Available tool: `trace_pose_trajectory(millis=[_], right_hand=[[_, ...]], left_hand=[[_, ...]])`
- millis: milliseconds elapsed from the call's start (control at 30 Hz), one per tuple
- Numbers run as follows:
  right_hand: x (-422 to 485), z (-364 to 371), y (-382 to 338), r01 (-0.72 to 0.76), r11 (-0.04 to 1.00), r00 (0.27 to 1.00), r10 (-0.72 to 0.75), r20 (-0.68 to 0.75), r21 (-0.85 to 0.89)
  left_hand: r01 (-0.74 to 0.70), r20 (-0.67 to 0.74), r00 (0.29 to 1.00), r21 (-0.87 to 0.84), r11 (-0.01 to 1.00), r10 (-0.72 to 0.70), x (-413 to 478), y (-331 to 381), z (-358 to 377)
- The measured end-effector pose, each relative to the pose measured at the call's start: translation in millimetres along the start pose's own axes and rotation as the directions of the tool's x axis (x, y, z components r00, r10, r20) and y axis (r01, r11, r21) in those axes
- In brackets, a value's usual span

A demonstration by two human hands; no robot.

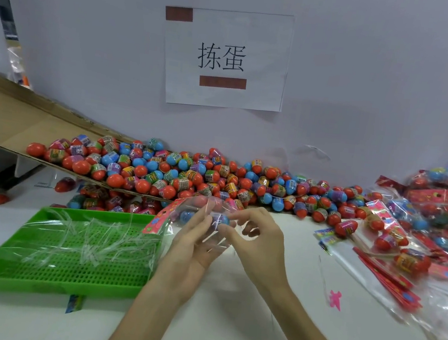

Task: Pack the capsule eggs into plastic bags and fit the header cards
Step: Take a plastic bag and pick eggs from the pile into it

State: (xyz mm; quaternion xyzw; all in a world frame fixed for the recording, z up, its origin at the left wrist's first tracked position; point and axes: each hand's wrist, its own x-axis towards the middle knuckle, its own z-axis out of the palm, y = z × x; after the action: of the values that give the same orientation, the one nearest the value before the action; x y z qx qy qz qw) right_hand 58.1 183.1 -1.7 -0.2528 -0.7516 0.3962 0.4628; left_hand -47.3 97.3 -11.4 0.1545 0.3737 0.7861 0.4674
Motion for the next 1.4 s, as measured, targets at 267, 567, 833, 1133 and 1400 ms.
trace_pose_trajectory(millis=[267,567,833,1133,1400], right_hand=[[3,-2,5,0.077,0.984,0.948,-0.023,0.318,-0.159],[8,-9,16,0.056,0.990,0.966,-0.021,0.257,-0.131],[44,-13,30,-0.142,0.976,0.986,0.155,0.063,-0.168],[102,53,41,0.124,0.689,0.888,0.244,0.390,-0.714],[91,46,47,0.111,0.723,0.892,0.230,0.390,-0.682]], left_hand=[[-0.048,-0.042,0.998,-0.042,0.998,0.046,2,4,-1],[-0.008,-0.022,1.000,-0.080,0.997,0.006,0,2,1],[-0.055,-0.216,0.976,-0.202,0.978,0.010,1,9,2],[-0.102,-0.228,0.973,-0.245,0.964,0.044,-3,13,4],[-0.112,-0.187,0.981,-0.289,0.951,0.059,-4,15,4]])
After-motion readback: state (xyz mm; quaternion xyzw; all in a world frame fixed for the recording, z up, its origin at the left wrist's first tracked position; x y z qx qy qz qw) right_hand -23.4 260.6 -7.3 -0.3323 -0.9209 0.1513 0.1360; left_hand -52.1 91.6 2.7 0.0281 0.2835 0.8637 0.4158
